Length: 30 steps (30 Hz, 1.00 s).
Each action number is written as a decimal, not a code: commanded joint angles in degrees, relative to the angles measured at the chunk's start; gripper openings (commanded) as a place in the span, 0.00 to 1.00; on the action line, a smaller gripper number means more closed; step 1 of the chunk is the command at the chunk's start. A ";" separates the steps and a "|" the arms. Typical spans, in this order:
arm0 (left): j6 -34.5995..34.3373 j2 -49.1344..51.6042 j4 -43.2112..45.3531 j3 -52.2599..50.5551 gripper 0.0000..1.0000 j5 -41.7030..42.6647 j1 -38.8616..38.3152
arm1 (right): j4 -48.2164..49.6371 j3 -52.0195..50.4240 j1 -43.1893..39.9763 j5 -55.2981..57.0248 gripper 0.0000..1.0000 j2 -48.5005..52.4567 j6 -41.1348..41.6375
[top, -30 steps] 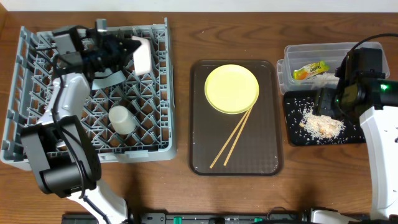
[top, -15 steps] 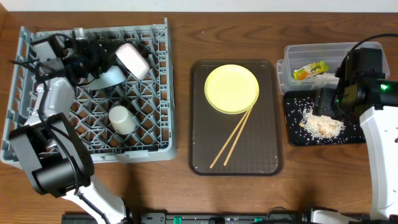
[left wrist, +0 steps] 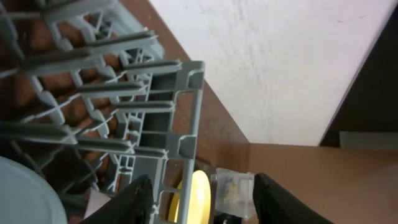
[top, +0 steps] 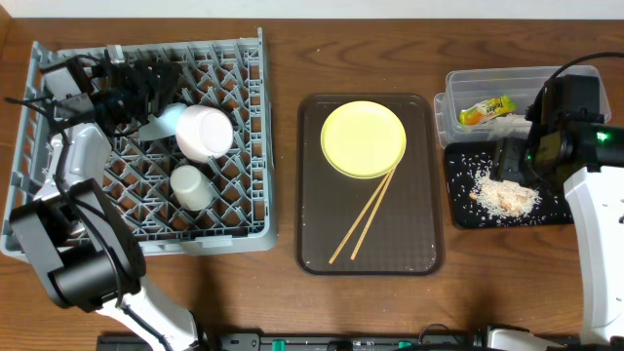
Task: Sort waste into correct bins and load items into the dishwasher rack
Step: 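Carry the pink bowl into the rack and release it, then reach the left gripper to the chopsticks on the brown tray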
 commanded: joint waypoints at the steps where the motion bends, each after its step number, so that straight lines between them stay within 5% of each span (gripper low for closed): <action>1: 4.96 -6.45 -1.11 0.17 0.57 -3.43 0.24 | 0.13 0.17 -0.48 -0.26 0.71 -0.11 0.13; 7: 16.83 -16.00 -11.85 0.17 0.57 -10.95 -2.84 | 1.66 0.17 -0.48 -0.31 0.72 -0.11 0.17; 13: 29.42 -23.56 -28.04 0.17 0.58 -29.38 -14.25 | 2.78 0.17 -0.48 -2.14 0.74 -0.11 0.15; 23: 30.84 -20.59 -39.89 -0.09 0.58 -50.05 -43.04 | 3.32 0.17 -0.48 -2.67 0.75 -0.11 0.15; 30: 32.06 -13.00 -41.79 -2.56 0.59 -51.01 -55.80 | 3.26 0.17 -0.48 -2.67 0.75 -0.11 0.15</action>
